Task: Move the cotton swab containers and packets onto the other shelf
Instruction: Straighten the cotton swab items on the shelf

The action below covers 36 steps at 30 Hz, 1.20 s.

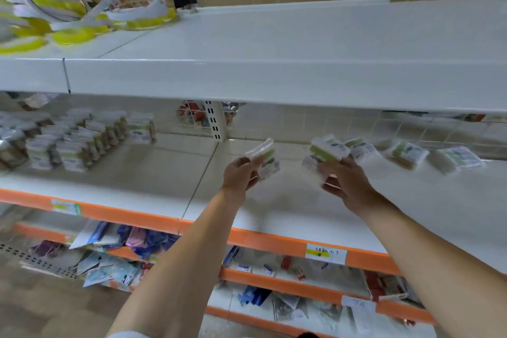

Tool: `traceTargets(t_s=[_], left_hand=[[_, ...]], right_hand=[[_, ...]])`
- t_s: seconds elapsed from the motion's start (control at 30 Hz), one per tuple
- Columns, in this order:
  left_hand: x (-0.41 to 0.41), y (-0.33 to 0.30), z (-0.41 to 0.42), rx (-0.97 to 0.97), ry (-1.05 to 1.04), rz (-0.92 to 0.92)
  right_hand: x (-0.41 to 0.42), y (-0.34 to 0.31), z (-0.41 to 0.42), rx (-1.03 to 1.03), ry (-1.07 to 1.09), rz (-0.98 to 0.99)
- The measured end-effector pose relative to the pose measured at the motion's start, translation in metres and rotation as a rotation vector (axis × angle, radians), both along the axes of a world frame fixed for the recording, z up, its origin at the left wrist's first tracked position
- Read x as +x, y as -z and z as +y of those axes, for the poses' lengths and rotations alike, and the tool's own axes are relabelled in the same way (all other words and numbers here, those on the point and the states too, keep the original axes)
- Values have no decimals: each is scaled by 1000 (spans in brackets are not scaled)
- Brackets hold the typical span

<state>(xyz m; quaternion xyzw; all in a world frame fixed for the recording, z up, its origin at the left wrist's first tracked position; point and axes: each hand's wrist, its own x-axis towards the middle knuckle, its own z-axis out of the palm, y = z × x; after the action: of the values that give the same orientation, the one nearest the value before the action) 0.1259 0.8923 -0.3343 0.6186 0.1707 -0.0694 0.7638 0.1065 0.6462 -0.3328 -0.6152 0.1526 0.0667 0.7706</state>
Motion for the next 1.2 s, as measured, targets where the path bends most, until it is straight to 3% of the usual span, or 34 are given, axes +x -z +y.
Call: traceTargets(t_s=[0.2, 0.7, 1.2], left_hand=[[-30, -8, 9, -27, -135, -10], [-92, -9, 69, 293, -363, -103], [-154, -15, 196, 160, -499, -128]], right_hand=[[-4, -2, 18, -17, -93, 3], [-15, -3, 85, -195, -343, -50], [-33, 1, 238, -151, -461, -99]])
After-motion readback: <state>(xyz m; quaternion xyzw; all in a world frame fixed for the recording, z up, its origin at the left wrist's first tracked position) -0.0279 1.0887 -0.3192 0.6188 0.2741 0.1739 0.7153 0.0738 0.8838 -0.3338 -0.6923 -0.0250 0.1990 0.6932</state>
